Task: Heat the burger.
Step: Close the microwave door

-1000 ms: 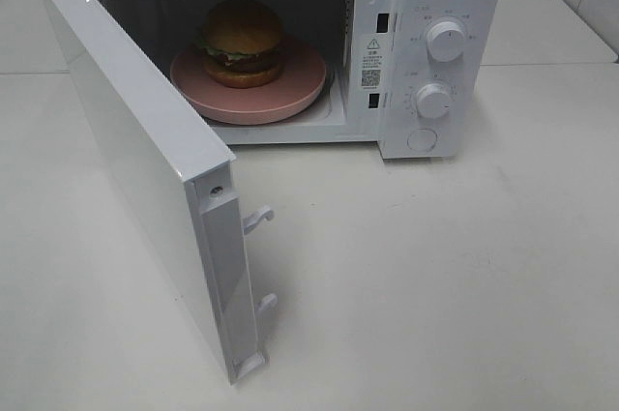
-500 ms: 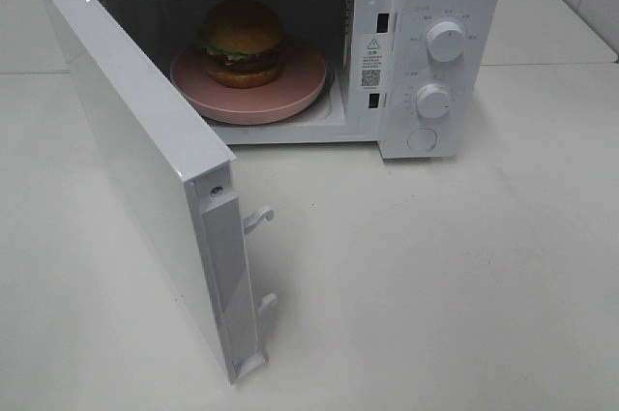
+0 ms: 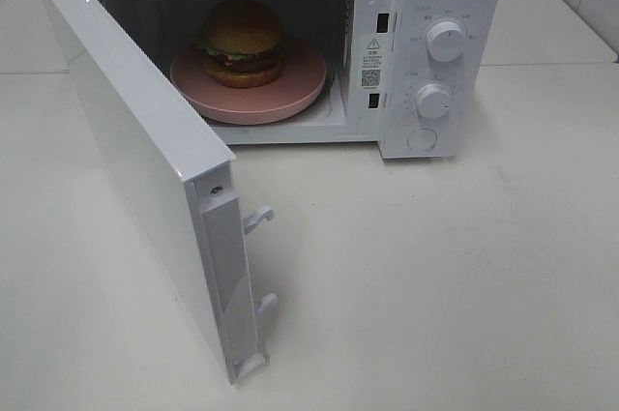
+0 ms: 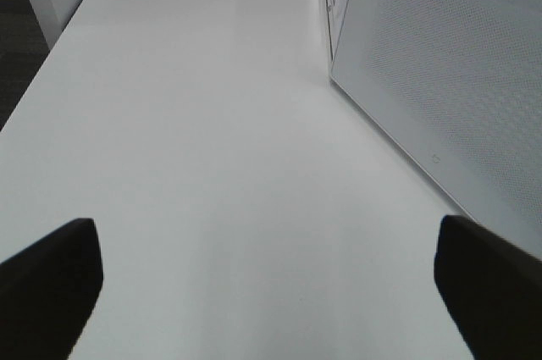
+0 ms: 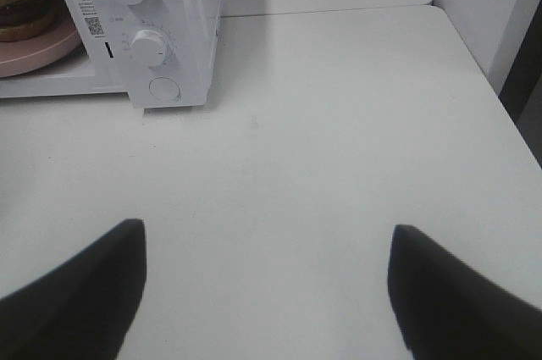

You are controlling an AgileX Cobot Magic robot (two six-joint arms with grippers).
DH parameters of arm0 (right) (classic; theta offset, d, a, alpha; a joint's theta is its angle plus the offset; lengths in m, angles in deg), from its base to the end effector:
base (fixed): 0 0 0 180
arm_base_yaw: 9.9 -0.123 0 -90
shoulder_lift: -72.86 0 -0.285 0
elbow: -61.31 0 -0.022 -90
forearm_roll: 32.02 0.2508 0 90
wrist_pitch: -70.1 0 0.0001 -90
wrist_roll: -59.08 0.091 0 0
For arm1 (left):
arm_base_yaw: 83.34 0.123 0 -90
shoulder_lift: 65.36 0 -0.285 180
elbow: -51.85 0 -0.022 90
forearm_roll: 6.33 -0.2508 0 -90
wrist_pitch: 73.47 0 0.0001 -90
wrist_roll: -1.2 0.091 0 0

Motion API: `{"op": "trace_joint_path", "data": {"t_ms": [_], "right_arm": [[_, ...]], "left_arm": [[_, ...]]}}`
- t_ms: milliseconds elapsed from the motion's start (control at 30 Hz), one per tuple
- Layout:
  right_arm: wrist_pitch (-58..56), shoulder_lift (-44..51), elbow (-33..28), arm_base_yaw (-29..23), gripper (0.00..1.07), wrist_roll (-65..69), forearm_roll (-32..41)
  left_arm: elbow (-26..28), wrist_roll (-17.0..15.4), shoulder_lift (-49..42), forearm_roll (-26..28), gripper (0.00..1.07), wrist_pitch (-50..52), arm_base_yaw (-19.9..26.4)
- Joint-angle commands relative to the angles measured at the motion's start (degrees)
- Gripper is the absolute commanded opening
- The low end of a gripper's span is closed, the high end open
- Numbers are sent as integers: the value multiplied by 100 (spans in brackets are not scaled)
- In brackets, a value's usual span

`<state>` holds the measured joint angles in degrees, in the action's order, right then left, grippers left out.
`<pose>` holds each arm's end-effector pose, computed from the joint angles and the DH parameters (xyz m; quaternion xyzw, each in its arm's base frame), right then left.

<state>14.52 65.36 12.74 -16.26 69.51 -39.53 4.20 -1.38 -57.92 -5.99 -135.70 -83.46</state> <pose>-0.0015 -0.0100 0.2853 0.0290 0.8250 0.0170 0.5641 -0.0087 -0.0005 0.2796 -0.0181 0.8539 -0.0152 0.5199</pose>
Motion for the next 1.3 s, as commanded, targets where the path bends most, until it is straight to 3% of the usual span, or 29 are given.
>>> {"op": "trace_joint_path", "data": {"t_ms": [33, 433, 600, 667, 700, 733, 767, 800, 833, 867, 900, 933, 967, 1000, 1133, 1300], "right_arm": [[34, 143, -34, 34, 76, 17, -17], [34, 143, -34, 34, 76, 17, -17], [34, 143, -34, 34, 76, 17, -17], [34, 143, -34, 34, 76, 17, -17], [34, 143, -34, 34, 76, 17, -17], [34, 143, -34, 34, 76, 17, -17], [34, 143, -34, 34, 76, 17, -17], [34, 143, -34, 34, 76, 17, -17], [34, 143, -34, 34, 76, 17, -17], [34, 143, -34, 34, 76, 17, -17], [34, 143, -34, 34, 76, 17, -17], [34, 143, -34, 34, 76, 17, -17], [34, 143, -34, 34, 76, 17, -17], [34, 143, -34, 34, 76, 17, -17], [34, 143, -34, 34, 76, 17, -17], [34, 143, -34, 34, 76, 17, -17]], "left_arm": [[6, 6, -29, 11, 100, 97, -40], [143, -23, -29, 115, 99, 355, -40], [178, -34, -17, 115, 91, 1037, -40], [178, -34, 115, 103, 77, 1266, -40], [178, -34, 115, 103, 77, 1266, -40], [155, -34, 241, 115, 62, 1392, -40], [138, -34, 315, 126, 54, 1473, -40], [138, -34, 315, 126, 54, 1473, -40], [109, -34, 493, 166, 40, 1627, -40], [109, -34, 493, 166, 40, 1627, -40], [103, -34, 682, 218, 26, 1816, -40], [103, -34, 796, 246, 18, 1914, -40], [103, -34, 796, 246, 18, 1914, -40], [92, -34, 1014, 304, 4, 2137, -40], [-40, -17, 1352, 361, 0, 2624, -40], [-659, -17, 1982, 401, 0, 4435, -40]]}}
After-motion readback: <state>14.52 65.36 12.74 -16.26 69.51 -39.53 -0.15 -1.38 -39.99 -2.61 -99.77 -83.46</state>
